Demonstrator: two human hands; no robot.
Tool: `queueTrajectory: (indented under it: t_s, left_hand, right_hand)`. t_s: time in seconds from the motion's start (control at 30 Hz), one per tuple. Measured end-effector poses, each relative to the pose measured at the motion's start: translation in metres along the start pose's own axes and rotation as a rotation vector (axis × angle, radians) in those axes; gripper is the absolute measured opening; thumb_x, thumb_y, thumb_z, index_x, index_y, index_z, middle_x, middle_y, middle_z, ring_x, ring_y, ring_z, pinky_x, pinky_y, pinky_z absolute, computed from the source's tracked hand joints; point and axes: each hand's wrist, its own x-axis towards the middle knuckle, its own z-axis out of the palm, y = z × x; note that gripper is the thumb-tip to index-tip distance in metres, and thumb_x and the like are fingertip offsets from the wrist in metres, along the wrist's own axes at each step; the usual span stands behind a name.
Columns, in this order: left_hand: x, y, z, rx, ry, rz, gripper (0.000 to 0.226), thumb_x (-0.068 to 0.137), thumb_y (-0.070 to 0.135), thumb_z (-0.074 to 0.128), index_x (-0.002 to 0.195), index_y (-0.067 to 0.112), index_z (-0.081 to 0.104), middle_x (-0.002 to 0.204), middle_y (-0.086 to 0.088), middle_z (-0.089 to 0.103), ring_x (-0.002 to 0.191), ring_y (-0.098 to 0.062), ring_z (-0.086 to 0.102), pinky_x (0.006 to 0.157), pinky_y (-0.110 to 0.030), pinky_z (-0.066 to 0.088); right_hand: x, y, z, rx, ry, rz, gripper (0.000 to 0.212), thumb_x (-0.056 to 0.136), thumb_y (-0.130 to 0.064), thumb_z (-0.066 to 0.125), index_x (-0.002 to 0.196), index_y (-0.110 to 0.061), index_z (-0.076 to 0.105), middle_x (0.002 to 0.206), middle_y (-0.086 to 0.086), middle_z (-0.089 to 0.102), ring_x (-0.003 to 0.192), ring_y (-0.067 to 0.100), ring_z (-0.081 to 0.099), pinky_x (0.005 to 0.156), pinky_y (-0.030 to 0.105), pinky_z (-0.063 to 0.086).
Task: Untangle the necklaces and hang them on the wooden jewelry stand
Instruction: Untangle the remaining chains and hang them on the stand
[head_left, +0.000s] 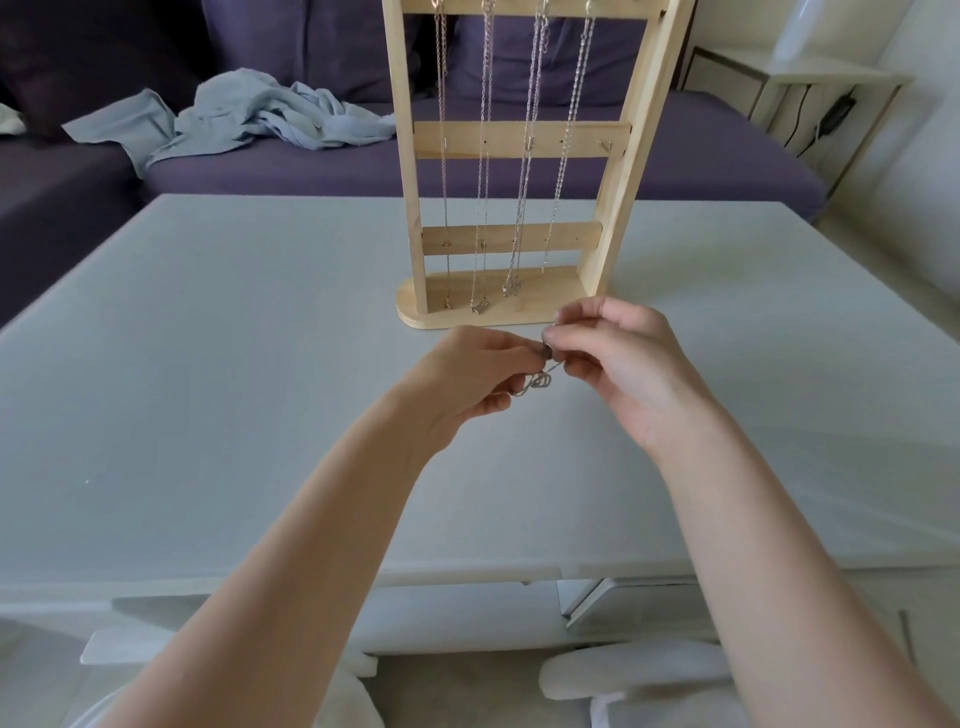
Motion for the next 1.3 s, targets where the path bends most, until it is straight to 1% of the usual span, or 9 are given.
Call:
queueTrajectory:
  t_s: [0.13, 0.27, 0.4, 0.47, 0.57, 0.63, 0.87, 1.03, 1.3]
  left_hand:
    - [-0.002, 0.003, -0.006, -0.223, -0.005, 0.014, 0.007, 0.090, 0.012, 0.060, 0.084, 0.015, 0.062, 0.070, 0.003, 0.058, 0.056, -0.007, 0.053, 0.048, -0.014, 0.040]
    - [-0.001, 0.007, -0.008, -0.510, -0.023, -0.084, 0.008, 0.090, 0.012, 0.052, 0.086, 0.010, 0.059, 0.071, -0.002, 0.055, 0.052, -0.008, 0.052, 0.046, -0.014, 0.037]
    - [-0.001, 0.007, -0.007, -0.601, 0.003, -0.078, 0.011, 0.088, 0.010, 0.048, 0.080, 0.007, 0.056, 0.064, -0.002, 0.053, 0.051, -0.007, 0.047, 0.041, -0.014, 0.034]
    - [-0.001, 0.006, -0.004, -0.470, 0.082, -0.015, 0.013, 0.089, 0.009, 0.051, 0.077, 0.008, 0.056, 0.063, -0.001, 0.052, 0.048, -0.007, 0.046, 0.041, -0.014, 0.034]
    - [0.000, 0.001, 0.000, 0.019, 0.245, 0.172, 0.015, 0.088, 0.006, 0.056, 0.075, 0.011, 0.058, 0.061, 0.002, 0.058, 0.047, -0.005, 0.053, 0.044, -0.014, 0.039]
    - [-0.001, 0.000, 0.001, 0.131, 0.251, 0.255, 0.015, 0.087, 0.002, 0.058, 0.076, 0.011, 0.060, 0.062, 0.001, 0.062, 0.049, -0.004, 0.059, 0.046, -0.015, 0.043]
    - [-0.007, 0.002, -0.005, 0.103, 0.218, 0.240, 0.013, 0.087, 0.004, 0.062, 0.081, 0.014, 0.067, 0.072, 0.004, 0.070, 0.063, -0.001, 0.066, 0.053, -0.014, 0.051]
    - [-0.007, 0.002, -0.004, 0.119, 0.244, 0.286, 0.015, 0.084, 0.005, 0.066, 0.076, 0.018, 0.070, 0.071, 0.006, 0.068, 0.065, -0.001, 0.062, 0.059, -0.013, 0.052]
    - [-0.007, 0.006, -0.006, 0.129, 0.176, 0.332, 0.017, 0.084, -0.002, 0.062, 0.089, 0.012, 0.055, 0.071, -0.003, 0.065, 0.055, -0.001, 0.058, 0.055, -0.013, 0.048]
  right_hand:
    - [0.001, -0.003, 0.002, 0.075, 0.014, 0.014, 0.016, 0.082, 0.005, 0.063, 0.076, -0.009, 0.059, 0.065, 0.002, 0.059, 0.048, 0.010, 0.050, 0.051, 0.020, 0.038]
    - [0.002, -0.004, 0.008, 0.094, -0.098, 0.036, 0.014, 0.087, 0.003, 0.057, 0.080, -0.009, 0.058, 0.062, 0.000, 0.059, 0.047, 0.010, 0.050, 0.050, 0.019, 0.039]
    - [0.001, -0.004, 0.010, 0.050, -0.235, 0.006, 0.021, 0.090, 0.007, 0.050, 0.082, -0.007, 0.063, 0.062, 0.000, 0.062, 0.052, 0.008, 0.055, 0.052, 0.016, 0.044]
    - [0.001, -0.002, 0.008, -0.081, -0.232, -0.005, 0.023, 0.089, 0.007, 0.050, 0.082, -0.009, 0.065, 0.066, -0.001, 0.063, 0.053, 0.006, 0.057, 0.053, 0.016, 0.045]
    - [0.001, 0.001, 0.006, -0.306, -0.100, -0.028, 0.021, 0.088, 0.002, 0.053, 0.076, -0.011, 0.065, 0.066, -0.001, 0.064, 0.050, 0.008, 0.061, 0.049, 0.018, 0.045]
    - [0.002, 0.001, 0.004, -0.308, -0.031, -0.027, 0.017, 0.086, 0.000, 0.055, 0.075, -0.007, 0.064, 0.060, -0.003, 0.061, 0.048, 0.012, 0.061, 0.044, 0.020, 0.042]
    - [-0.002, -0.001, -0.002, -0.247, -0.086, 0.021, 0.012, 0.088, -0.011, 0.061, 0.092, -0.006, 0.071, 0.093, 0.005, 0.068, 0.068, 0.015, 0.067, 0.048, 0.020, 0.049]
    - [-0.002, 0.000, 0.001, -0.302, -0.026, -0.087, 0.013, 0.084, -0.008, 0.065, 0.076, -0.017, 0.071, 0.073, -0.007, 0.064, 0.069, 0.007, 0.056, 0.050, 0.017, 0.047]
    - [-0.004, -0.005, 0.002, -0.211, -0.129, 0.106, 0.014, 0.085, -0.007, 0.061, 0.073, -0.005, 0.066, 0.074, 0.005, 0.063, 0.057, 0.009, 0.057, 0.045, 0.017, 0.043]
